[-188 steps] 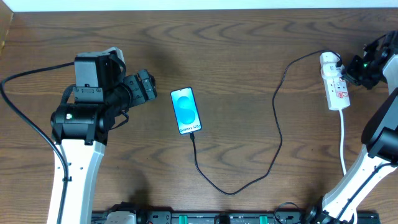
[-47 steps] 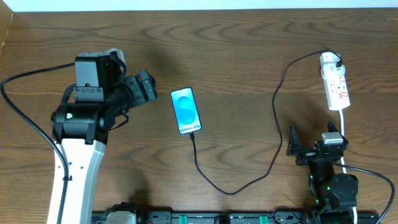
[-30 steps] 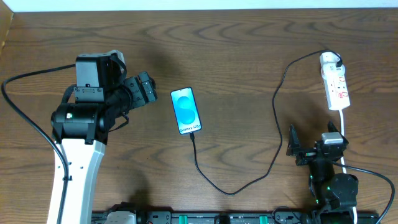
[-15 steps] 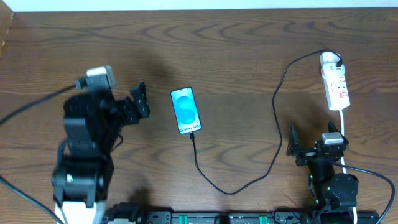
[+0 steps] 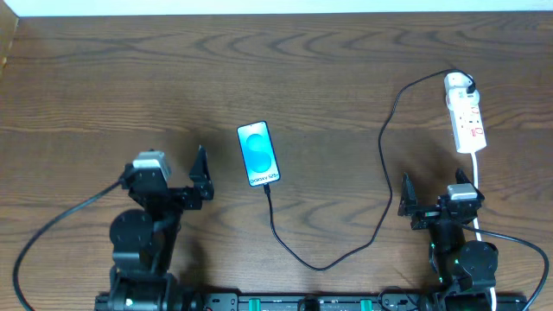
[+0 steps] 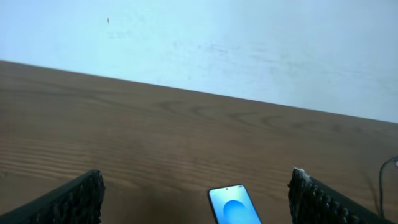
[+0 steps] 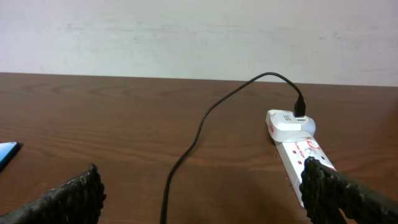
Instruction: Plug charger to phone and switch on socket
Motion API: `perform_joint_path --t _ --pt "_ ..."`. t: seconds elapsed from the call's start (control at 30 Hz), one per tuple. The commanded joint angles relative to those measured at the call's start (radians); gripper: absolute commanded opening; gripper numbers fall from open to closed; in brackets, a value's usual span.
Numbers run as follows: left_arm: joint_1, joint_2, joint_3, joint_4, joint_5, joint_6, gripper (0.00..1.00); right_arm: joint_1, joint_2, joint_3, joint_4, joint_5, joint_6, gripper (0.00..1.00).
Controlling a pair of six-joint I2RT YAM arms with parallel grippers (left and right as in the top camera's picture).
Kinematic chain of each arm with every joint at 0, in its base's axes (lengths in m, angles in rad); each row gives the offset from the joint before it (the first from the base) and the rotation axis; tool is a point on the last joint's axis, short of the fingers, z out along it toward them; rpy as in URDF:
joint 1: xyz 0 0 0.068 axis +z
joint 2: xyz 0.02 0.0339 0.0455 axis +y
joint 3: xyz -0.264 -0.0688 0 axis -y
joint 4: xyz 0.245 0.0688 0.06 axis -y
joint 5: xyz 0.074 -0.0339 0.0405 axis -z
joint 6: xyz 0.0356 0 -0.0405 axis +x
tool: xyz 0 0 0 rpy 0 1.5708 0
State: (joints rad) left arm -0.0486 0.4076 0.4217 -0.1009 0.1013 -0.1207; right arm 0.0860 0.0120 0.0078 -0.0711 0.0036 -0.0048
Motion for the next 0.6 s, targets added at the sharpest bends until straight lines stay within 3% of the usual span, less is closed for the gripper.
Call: perform_joint_path --t 0.0,0.57 --pt "-0.003 -0.081 -0.067 0.017 -0.01 0.074 0.94 -0.006 -0.007 -0.002 -0.004 0.002 0.011 0.99" --pt "-0.003 -0.369 -0.375 0.132 -0.046 0.087 0.94 -0.006 -0.007 -0.002 -0.004 0.002 0.011 0.99"
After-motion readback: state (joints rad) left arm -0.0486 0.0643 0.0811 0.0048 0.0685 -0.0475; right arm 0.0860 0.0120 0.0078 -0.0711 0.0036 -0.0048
